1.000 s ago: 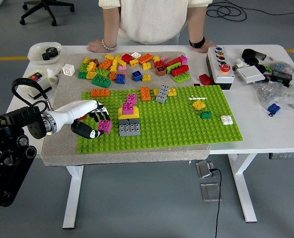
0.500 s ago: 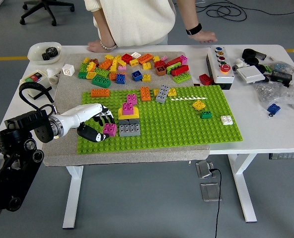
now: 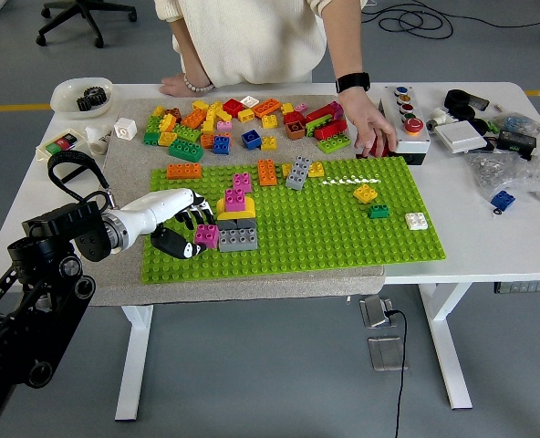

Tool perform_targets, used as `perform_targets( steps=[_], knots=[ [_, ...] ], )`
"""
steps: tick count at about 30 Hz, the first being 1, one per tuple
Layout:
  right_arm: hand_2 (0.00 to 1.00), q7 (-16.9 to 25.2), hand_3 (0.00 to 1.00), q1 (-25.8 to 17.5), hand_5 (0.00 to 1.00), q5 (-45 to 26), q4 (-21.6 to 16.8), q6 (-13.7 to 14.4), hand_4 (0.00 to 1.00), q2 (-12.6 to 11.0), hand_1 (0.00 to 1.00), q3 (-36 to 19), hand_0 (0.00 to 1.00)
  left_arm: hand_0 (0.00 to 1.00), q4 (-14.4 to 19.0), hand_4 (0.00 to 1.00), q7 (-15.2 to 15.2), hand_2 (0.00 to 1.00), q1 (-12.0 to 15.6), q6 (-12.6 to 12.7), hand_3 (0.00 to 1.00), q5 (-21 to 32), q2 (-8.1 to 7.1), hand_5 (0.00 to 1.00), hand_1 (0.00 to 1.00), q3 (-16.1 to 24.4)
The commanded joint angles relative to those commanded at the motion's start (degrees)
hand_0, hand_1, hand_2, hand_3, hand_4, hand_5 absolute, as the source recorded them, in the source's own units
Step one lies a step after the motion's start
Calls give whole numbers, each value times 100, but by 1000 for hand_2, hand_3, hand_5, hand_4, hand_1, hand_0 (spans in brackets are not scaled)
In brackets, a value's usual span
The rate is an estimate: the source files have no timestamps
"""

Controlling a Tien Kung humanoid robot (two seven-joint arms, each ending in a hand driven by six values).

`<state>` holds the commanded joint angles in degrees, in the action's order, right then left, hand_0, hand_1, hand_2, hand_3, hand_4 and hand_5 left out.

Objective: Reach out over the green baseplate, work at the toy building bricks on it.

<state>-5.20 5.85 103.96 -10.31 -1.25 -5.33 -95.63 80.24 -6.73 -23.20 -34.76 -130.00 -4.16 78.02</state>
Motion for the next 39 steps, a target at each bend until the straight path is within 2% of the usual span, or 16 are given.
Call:
perform_targets(
  steps=[11,28,32,39],
  knots=[
    [687,-7,647,-6,536,-9,0,1,859,-9,645,12,743,594,12,566,-219,530,-5,24,538,0,87,27,563,-126],
    [687,-12,647,8,535,-35,0,9,858,3,647,31,744,591,-81,583,-298,529,-78,15,540,0,149,28,558,-225],
    [687,-18,647,0,535,-28,0,4,858,-7,647,34,744,591,-129,583,-342,529,-74,89,540,0,169,28,558,-266],
    [688,-16,646,-2,533,-15,0,1,856,-11,647,50,743,590,-195,589,-440,530,-51,432,540,0,189,31,558,-298]
  ],
)
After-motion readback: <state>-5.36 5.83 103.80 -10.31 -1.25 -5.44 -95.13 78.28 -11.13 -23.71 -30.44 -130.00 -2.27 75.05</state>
